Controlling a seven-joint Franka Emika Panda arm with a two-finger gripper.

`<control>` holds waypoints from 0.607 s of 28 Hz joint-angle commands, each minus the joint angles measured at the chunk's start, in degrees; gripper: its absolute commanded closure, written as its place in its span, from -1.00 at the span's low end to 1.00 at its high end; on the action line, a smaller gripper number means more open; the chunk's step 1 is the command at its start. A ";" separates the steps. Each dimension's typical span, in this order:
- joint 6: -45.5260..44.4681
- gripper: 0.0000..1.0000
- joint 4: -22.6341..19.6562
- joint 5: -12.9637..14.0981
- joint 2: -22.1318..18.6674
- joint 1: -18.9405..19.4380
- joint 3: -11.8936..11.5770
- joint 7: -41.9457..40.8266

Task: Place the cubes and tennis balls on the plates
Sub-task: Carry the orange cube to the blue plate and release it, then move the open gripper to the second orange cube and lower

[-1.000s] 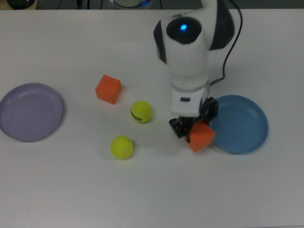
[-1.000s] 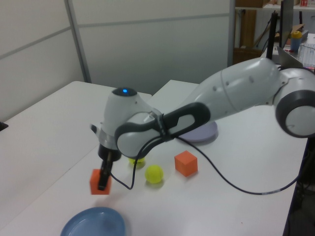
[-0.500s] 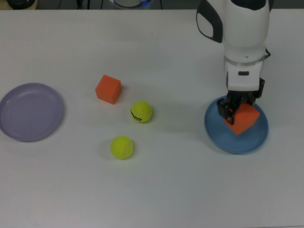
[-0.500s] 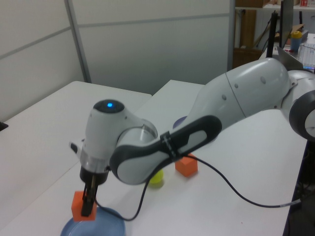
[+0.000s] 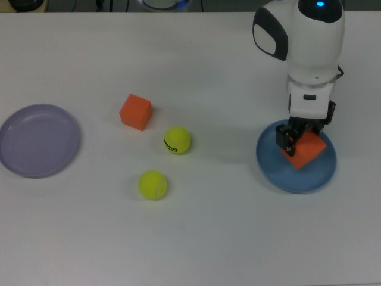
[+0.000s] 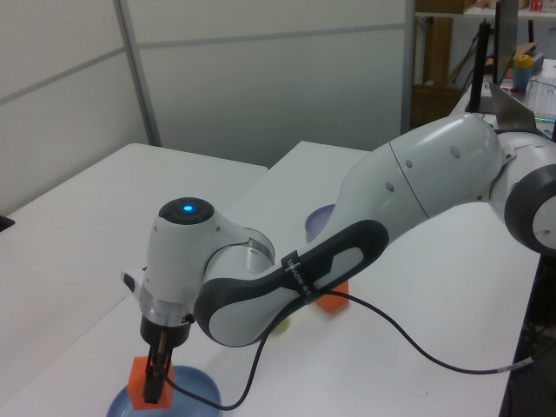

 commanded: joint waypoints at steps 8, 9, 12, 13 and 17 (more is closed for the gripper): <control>-9.27 -1.00 -1.41 -0.64 -4.99 -0.37 0.55 5.91; -11.02 -1.00 -1.41 -0.47 -5.96 -0.55 0.55 6.00; -20.07 -1.00 -1.41 -0.47 -11.14 -2.04 -0.06 8.19; -22.44 -1.00 -1.50 -0.47 -12.46 -2.91 -0.06 8.81; -33.17 -1.00 -2.37 -0.29 -18.26 -7.04 -0.50 12.41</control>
